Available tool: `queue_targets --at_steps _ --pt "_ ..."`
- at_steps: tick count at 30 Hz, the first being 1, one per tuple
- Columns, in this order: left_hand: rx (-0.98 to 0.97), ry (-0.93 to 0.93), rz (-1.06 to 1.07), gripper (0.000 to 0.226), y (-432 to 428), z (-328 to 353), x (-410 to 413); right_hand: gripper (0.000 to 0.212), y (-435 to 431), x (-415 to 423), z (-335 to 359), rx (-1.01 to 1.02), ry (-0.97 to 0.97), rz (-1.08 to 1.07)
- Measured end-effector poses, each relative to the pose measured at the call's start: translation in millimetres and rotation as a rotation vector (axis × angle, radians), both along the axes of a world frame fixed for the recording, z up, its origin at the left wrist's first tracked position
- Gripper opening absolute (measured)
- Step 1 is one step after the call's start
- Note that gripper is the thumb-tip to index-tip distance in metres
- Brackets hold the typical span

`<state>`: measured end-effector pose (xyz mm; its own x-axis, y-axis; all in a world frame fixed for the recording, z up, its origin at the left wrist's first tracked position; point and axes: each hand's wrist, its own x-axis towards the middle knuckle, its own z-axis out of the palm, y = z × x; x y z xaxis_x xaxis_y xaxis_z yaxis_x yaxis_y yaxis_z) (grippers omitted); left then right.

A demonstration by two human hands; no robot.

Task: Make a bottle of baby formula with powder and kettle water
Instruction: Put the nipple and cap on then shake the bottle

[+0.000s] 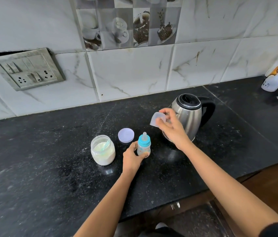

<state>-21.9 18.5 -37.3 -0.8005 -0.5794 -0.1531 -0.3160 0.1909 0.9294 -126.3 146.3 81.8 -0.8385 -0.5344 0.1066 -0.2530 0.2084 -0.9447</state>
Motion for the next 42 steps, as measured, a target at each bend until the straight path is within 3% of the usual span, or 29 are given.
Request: queue_targets --at_steps 2,5,8,14,27,31,36,42 --pt "-0.011 0.014 0.006 0.060 2 -2 2 0.035 -8 7 -12 -0.065 0.027 0.106" --pt "-0.031 0.025 -0.004 0.058 1 -3 3 0.038 -16 11 -37 0.040 0.110 0.252" --pt "-0.028 0.031 -0.020 0.055 0 -2 3 0.038 -17 9 -56 0.195 0.249 0.274" --pt "-0.014 0.042 -0.025 0.050 1 2 4 0.040 -15 8 -71 0.234 0.327 0.297" --pt "-0.096 0.033 0.032 0.042 6 0 4 0.047 -26 28 -95 0.137 0.546 0.037" --pt "-0.104 0.018 0.031 0.042 6 2 4 0.047 -32 36 -95 0.209 0.614 -0.040" --pt "-0.097 0.036 -0.003 0.047 3 3 4 0.053 -17 15 -77 0.371 0.514 0.147" --pt "-0.060 0.045 0.004 0.048 5 8 4 0.060 -6 7 -88 0.294 0.376 0.340"
